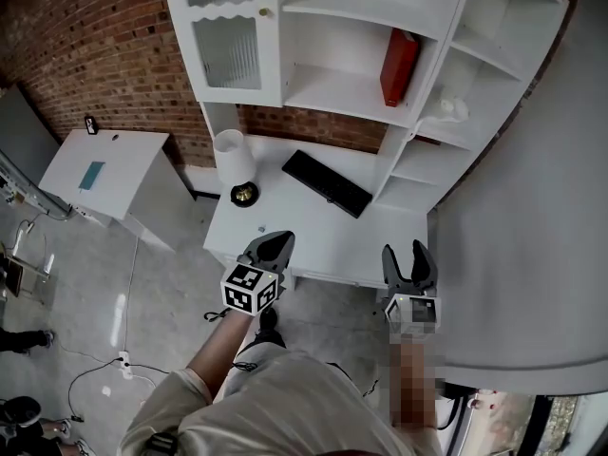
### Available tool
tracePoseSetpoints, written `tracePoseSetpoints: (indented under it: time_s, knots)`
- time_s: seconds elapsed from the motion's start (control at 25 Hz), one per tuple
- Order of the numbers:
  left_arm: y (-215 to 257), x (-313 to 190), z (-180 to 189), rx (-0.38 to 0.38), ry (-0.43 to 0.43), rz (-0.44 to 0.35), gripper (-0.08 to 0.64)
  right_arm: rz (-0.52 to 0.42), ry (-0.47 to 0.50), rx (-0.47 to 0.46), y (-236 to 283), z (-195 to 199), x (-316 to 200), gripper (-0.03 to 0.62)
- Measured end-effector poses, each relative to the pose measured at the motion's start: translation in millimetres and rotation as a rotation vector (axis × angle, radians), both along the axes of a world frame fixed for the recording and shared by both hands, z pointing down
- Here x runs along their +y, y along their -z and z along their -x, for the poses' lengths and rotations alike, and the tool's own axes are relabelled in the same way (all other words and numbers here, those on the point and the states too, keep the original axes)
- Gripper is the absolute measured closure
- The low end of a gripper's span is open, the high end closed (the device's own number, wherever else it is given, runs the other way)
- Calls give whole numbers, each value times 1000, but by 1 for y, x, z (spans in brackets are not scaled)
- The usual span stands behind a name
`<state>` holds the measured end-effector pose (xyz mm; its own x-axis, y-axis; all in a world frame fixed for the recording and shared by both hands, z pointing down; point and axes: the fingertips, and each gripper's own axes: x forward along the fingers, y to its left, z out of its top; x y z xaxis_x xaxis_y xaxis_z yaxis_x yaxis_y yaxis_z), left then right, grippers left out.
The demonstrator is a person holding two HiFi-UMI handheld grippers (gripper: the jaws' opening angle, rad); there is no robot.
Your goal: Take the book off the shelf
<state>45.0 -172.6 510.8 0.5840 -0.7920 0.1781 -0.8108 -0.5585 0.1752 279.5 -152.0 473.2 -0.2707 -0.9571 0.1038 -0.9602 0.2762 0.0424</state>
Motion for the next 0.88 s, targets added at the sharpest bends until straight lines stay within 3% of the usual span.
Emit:
tracePoseSetpoints:
  time_s: [0.44,0.88]
  knots:
    - [-4,-83,32,14,-67,1,566,3,-70,8,-3,37,-65,331]
    - [4,-184,48,5,-207,-3,566,-15,-199,21,15,64,-147,331]
